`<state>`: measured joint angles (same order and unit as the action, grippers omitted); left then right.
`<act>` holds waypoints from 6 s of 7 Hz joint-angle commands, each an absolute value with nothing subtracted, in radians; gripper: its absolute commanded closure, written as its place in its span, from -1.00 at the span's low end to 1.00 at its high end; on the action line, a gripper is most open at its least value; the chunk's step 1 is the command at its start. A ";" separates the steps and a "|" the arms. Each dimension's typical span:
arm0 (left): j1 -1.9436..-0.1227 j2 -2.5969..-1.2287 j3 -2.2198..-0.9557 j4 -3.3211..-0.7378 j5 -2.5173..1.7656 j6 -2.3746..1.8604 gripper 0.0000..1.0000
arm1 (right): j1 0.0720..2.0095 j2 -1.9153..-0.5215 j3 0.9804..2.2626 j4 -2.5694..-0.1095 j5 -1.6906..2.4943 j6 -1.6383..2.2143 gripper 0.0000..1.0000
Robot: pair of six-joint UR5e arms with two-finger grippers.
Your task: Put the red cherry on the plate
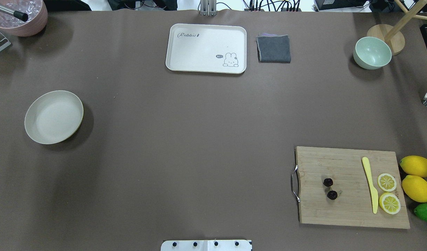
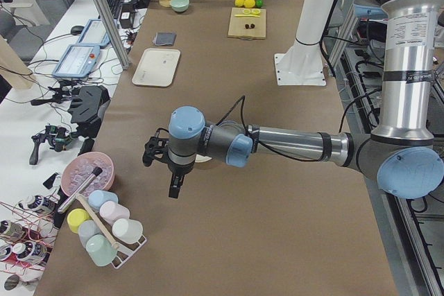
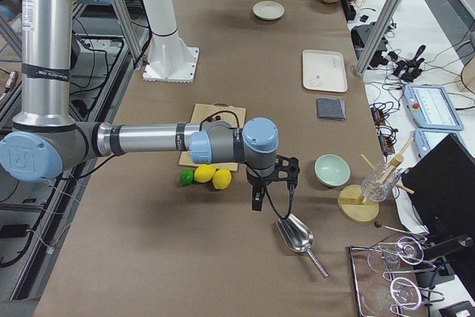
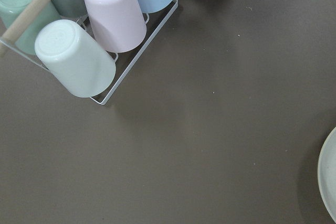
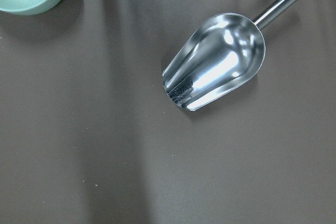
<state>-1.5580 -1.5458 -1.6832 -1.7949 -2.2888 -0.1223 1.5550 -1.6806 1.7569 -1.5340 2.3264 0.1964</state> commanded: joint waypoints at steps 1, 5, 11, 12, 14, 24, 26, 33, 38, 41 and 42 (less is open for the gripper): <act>-1.557 -1.546 -1.683 -1.795 -2.289 -0.123 -0.96 | 1.555 -1.681 1.756 -1.534 2.327 0.196 -1.00; -1.557 -1.551 -1.683 -1.795 -2.287 -0.124 -0.96 | 1.555 -1.686 1.756 -1.534 2.327 0.196 -1.00; -1.557 -1.549 -1.678 -1.792 -2.287 -0.123 -0.96 | 1.555 -1.695 1.763 -1.534 2.326 0.196 -1.00; -1.557 -1.548 -1.677 -1.790 -2.287 -0.123 -0.96 | 1.555 -1.695 1.764 -1.534 2.326 0.196 -1.00; -1.557 -1.546 -1.675 -1.790 -2.287 -0.123 -0.96 | 1.555 -1.695 1.764 -1.534 2.324 0.196 -1.00; -1.346 -1.559 -1.619 -2.179 -2.369 -0.395 -0.96 | 1.565 -1.686 1.784 -1.534 2.318 0.210 -1.00; -1.167 -1.577 -1.519 -2.409 -2.274 -0.654 -0.96 | 1.565 -1.681 1.781 -1.534 2.318 0.212 -1.00; -1.051 -1.595 -1.342 -2.622 -2.224 -0.663 -0.25 | 1.565 -1.683 1.778 -1.534 2.318 0.212 -1.00; -1.006 -1.626 -1.328 -2.614 -2.233 -0.663 0.71 | 1.565 -1.678 1.776 -1.534 2.318 0.212 -1.00; -1.020 -1.620 -1.338 -2.611 -2.270 -0.669 1.00 | 1.565 -1.680 1.775 -1.534 2.316 0.212 -1.00; -1.043 -1.624 -1.342 -2.611 -2.322 -0.728 1.00 | 1.565 -1.681 1.775 -1.534 2.318 0.212 -1.00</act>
